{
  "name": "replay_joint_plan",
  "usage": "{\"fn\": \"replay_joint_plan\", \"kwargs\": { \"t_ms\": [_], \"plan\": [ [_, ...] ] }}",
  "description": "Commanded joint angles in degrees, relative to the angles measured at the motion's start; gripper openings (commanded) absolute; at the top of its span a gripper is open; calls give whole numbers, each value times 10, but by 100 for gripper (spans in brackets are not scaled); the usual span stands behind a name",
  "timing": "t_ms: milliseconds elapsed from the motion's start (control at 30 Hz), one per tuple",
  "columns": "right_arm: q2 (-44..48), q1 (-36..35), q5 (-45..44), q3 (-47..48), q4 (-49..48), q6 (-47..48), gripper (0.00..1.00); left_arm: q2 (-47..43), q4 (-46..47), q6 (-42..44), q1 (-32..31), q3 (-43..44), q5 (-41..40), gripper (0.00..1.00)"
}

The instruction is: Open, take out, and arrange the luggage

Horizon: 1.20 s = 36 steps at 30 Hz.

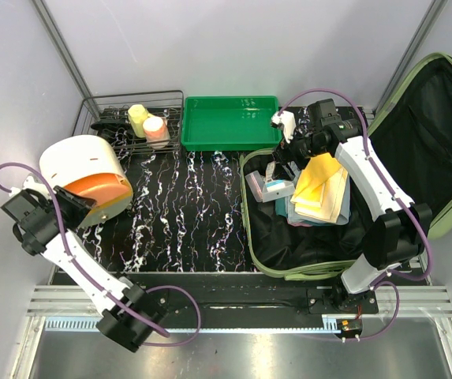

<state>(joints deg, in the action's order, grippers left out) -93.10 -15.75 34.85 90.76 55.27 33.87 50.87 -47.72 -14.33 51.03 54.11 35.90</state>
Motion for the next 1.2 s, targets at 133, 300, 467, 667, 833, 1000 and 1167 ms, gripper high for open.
{"fn": "replay_joint_plan", "kwargs": {
  "t_ms": [133,300,467,667,833,1000,1167],
  "plan": [
    [3,-4,-3,16,-1,15,90,-78,-124,-12,-1,-40,-12,6],
    [5,-4,-3,13,1,16,90,-86,-165,-4,0,-49,0,16],
    [7,-4,-3,12,2,16,90,-94,-171,-5,0,-24,18,30],
    [4,-4,0,13,1,16,91,-87,-178,-3,-1,15,38,60],
    [-2,-4,-1,24,8,15,91,-91,-252,31,0,25,42,75],
    [-6,-4,-1,25,17,8,91,-96,-307,90,-1,97,99,83],
    [-23,-6,-8,29,5,-33,85,-88,-333,159,-1,204,193,83]
  ]
}}
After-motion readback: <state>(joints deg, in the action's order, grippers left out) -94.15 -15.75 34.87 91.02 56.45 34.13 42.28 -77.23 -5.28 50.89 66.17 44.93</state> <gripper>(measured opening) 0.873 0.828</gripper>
